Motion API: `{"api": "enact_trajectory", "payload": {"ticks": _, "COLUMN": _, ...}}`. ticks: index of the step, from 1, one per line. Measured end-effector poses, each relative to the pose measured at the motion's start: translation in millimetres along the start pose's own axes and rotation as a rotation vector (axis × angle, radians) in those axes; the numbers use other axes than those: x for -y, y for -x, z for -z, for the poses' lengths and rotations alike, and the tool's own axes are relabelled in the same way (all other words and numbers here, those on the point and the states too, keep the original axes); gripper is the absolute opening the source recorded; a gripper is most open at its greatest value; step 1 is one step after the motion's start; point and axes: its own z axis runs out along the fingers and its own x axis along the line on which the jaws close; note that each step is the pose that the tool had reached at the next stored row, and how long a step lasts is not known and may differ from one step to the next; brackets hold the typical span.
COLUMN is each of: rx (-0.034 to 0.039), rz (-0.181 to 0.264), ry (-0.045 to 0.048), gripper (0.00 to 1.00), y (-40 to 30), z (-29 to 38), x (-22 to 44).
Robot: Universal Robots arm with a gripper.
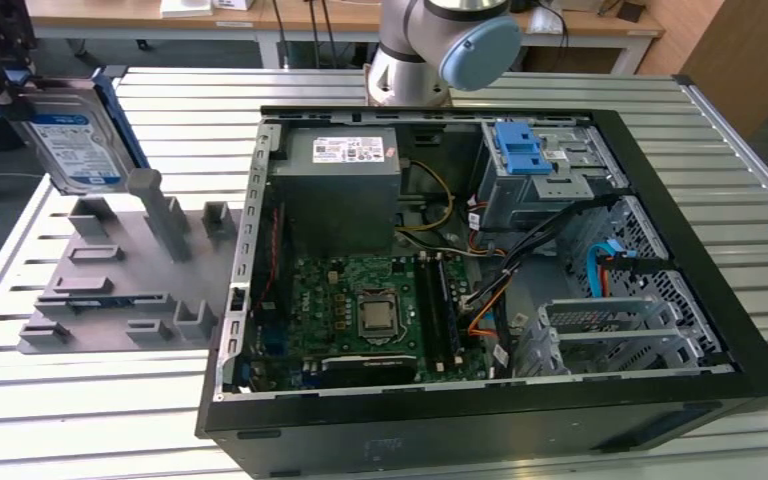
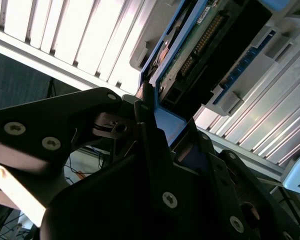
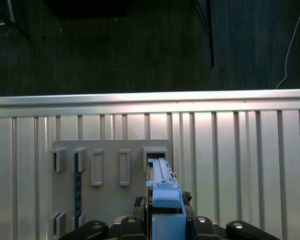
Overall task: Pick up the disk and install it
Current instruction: 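Pick up the disk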
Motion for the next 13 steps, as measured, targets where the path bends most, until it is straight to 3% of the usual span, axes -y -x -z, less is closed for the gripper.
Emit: {"api": "enact_trajectory", "payload": {"ticks": 13, "rx": 0.0001, "rz": 0.0, "ry": -0.0002, "gripper": 0.36, "y": 0.1, "z": 7.8, "x": -0.1}}
